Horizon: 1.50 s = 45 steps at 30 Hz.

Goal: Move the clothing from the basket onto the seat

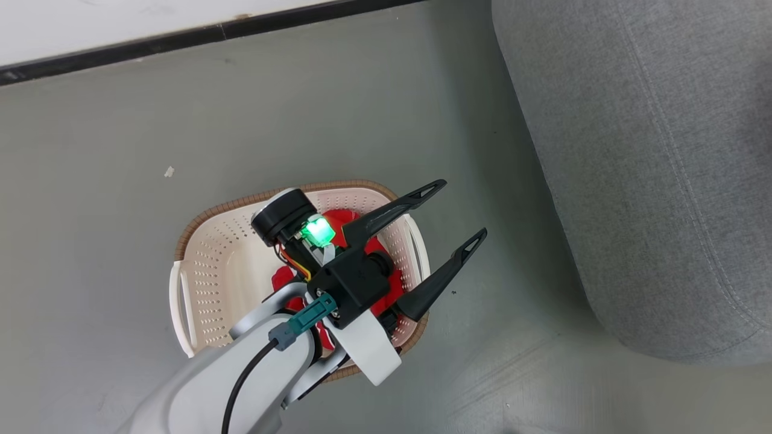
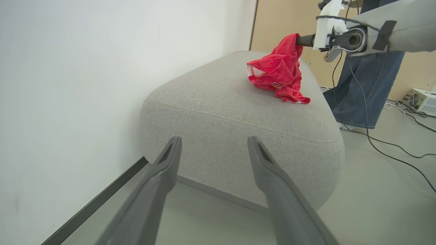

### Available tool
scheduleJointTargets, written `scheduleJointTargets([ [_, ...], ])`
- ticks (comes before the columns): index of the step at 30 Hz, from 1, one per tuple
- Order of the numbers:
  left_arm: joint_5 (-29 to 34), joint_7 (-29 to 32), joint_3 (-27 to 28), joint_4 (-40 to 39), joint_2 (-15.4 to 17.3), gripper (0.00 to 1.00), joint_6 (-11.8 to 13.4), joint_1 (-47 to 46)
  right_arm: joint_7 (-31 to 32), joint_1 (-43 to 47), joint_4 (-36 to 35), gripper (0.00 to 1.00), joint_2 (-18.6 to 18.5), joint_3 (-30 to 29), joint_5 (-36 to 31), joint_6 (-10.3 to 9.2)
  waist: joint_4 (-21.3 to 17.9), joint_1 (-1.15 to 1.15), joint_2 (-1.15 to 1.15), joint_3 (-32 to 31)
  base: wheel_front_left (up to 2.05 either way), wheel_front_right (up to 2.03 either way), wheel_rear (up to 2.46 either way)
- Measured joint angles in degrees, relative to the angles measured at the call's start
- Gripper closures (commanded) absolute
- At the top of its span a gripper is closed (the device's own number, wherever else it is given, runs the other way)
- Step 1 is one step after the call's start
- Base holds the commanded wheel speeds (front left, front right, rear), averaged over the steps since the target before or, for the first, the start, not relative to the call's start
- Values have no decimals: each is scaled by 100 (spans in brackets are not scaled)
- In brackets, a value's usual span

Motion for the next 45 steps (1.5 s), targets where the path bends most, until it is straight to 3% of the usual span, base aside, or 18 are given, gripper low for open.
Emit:
scheduleJointTargets([
  [10, 77, 0, -22, 60, 5, 0, -51, -193, -8, 202, 34, 100, 383, -43, 77, 0, -19, 0, 0, 283, 0, 0, 0],
  [11, 77, -1, -19, 83, 7, 0, -51, -197, -8, 202, 25, 89, 385, -46, 77, 0, -27, 0, 0, 303, 0, 0, 0],
  [13, 77, -9, -13, 141, 23, 0, -54, -197, -9, 202, -30, 54, 430, -67, 76, 0, -52, 0, 0, 323, 0, 0, 0],
  [14, 76, -26, -8, 164, 33, 0, -74, -198, -9, 202, -66, 35, 458, -85, 76, 0, -66, 0, 0, 325, 0, 0, 0],
  [15, 76, -47, -7, 182, 35, 0, -94, -198, -9, 203, -107, 9, 471, -96, 73, 0, -79, 0, 0, 324, 0, 0, 0],
  [16, 76, -55, -7, 198, 35, 0, -94, -198, -9, 203, -158, 0, 471, -108, 68, 0, -91, 0, 0, 321, 0, 0, 0],
  [25, 36, -186, 44, 402, 37, 0, -99, -220, -10, 449, -516, 0, 498, -123, -111, 0, -240, 0, 0, 250, 0, 0, 0],
  [33, 18, -310, 83, 571, 32, 0, -100, -226, -9, 1056, -816, 0, 733, 208, -218, 0, -412, 0, 0, 123, 0, 0, 0],
  [45, -35, -491, 213, 833, 88, 0, -93, -221, -10, 1655, -1836, 0, 833, 527, -441, 0, -580, 0, 0, -177, 0, 0, 0],
])
